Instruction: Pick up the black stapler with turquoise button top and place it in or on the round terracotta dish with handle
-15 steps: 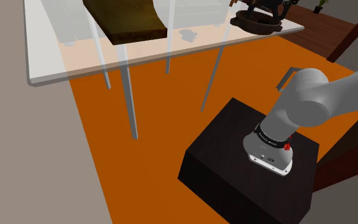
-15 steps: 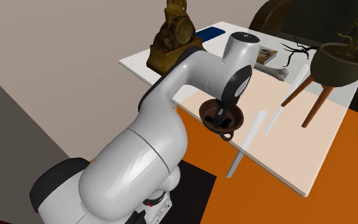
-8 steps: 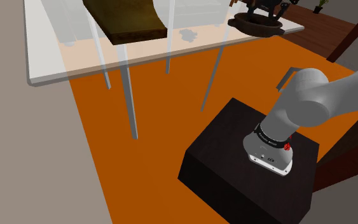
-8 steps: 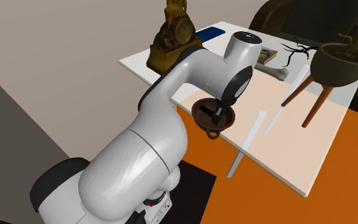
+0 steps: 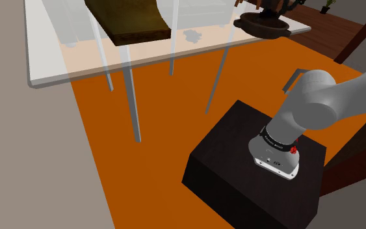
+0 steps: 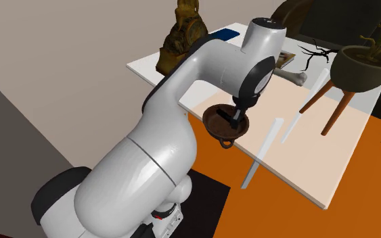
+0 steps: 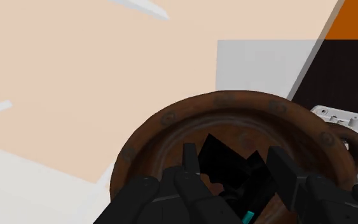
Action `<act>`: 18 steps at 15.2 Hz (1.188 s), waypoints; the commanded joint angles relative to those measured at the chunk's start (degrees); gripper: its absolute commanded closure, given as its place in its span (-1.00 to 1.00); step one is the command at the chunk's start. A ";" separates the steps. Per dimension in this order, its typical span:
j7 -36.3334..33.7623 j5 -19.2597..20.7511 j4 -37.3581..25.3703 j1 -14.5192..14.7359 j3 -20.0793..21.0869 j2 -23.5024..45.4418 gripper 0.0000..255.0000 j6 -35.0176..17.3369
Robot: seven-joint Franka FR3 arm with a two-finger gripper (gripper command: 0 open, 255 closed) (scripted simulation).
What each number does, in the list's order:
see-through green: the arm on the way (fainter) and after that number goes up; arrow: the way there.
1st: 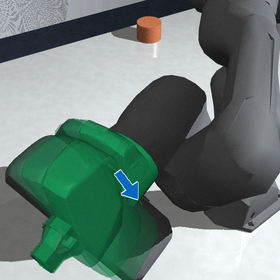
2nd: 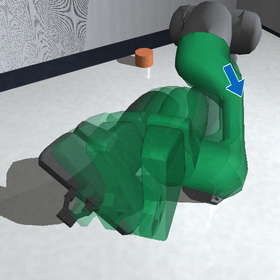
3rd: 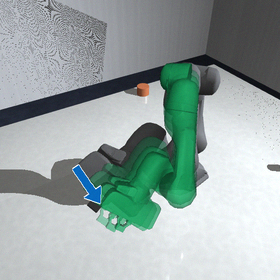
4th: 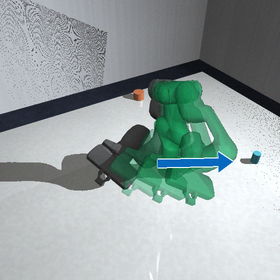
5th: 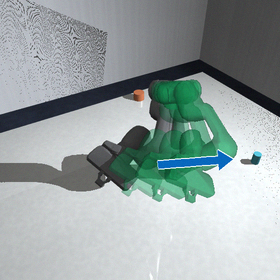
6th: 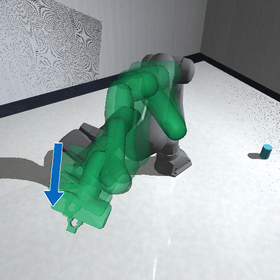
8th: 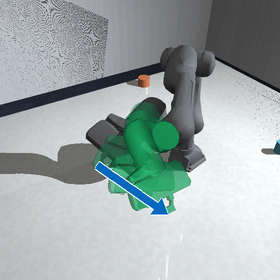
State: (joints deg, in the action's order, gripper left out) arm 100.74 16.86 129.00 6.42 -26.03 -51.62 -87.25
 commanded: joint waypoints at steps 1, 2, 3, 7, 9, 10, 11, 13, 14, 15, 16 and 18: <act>-0.52 -0.64 -2.32 -3.73 0.90 -10.34 1.00 1.36; -0.58 -0.78 -3.34 -3.47 1.03 -9.89 1.00 1.91; -0.59 -0.96 -4.37 -3.28 1.17 -9.40 1.00 2.45; -0.59 -1.64 -8.58 -2.54 1.66 -7.38 1.00 4.65; -0.60 -1.86 -10.14 -2.25 1.81 -6.64 1.00 5.46; -0.64 -2.19 -12.18 -1.45 1.51 -4.45 1.00 5.23; -0.64 -2.53 -14.29 -0.66 1.16 -2.25 1.00 5.06; -0.48 -3.41 -19.41 1.15 0.20 2.85 1.00 4.93; -0.52 -3.27 -18.24 0.96 0.17 2.32 1.00 4.29; -0.56 -3.11 -17.09 0.79 0.12 1.79 1.00 3.67; -0.58 -2.96 -15.96 0.60 0.06 1.28 1.00 3.04; -0.63 -2.65 -13.73 0.23 -0.06 0.28 1.00 1.81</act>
State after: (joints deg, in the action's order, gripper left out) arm 100.08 13.98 113.89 6.60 -25.96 -51.29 -84.64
